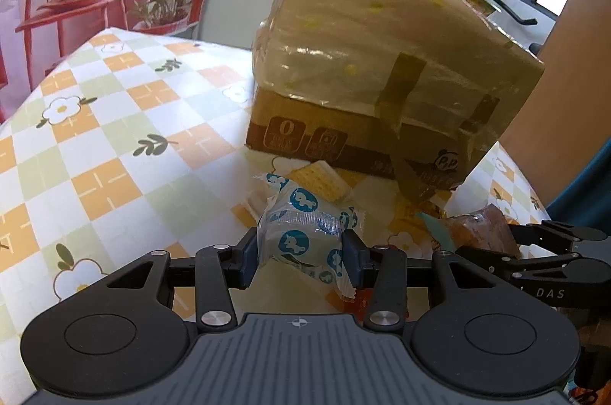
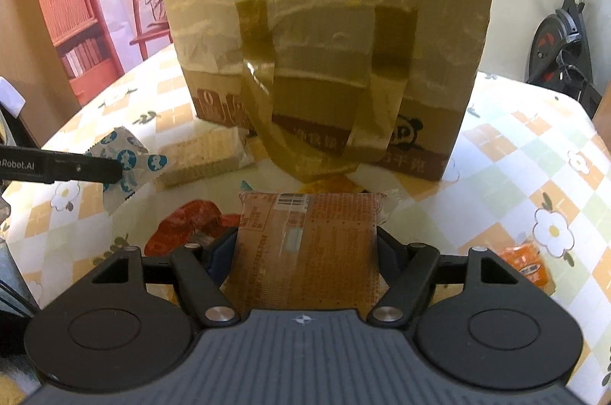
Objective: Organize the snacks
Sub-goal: 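Lift both packets and carry them over the box, then open both tools to drop the packets into the box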
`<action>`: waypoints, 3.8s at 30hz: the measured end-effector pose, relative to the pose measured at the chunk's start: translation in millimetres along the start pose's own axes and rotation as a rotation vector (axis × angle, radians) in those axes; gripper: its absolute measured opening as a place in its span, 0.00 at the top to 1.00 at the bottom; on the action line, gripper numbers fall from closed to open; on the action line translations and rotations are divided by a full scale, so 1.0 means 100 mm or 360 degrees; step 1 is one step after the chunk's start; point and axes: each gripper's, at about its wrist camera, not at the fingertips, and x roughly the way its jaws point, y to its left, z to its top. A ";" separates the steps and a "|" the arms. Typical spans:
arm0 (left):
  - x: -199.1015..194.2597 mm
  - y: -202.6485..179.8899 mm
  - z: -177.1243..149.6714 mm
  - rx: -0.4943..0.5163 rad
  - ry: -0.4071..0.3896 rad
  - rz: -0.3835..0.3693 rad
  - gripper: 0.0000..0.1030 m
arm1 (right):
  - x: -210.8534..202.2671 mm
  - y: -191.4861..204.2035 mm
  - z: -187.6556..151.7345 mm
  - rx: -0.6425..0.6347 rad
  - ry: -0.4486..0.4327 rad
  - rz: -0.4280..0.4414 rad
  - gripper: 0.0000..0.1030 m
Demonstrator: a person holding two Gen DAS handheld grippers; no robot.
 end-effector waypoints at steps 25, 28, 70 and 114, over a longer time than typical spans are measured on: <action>-0.46 -0.20 0.49 0.0146 -0.0302 -0.0050 0.54 | -0.50 -0.01 0.44 -0.0024 -0.0317 0.0078 0.29; -0.55 -0.28 0.70 0.0182 -0.0377 -0.0069 0.54 | -0.64 -0.02 0.58 -0.0035 -0.0401 0.0082 0.29; 0.26 -0.50 1.92 0.0287 -0.0425 -0.0086 0.40 | -0.05 -0.29 1.79 -0.0118 -0.0717 -0.0197 0.17; -0.10 -0.43 1.57 0.0256 -0.0444 -0.0006 0.35 | -0.53 -0.30 1.71 -0.0088 -0.0517 -0.0129 0.73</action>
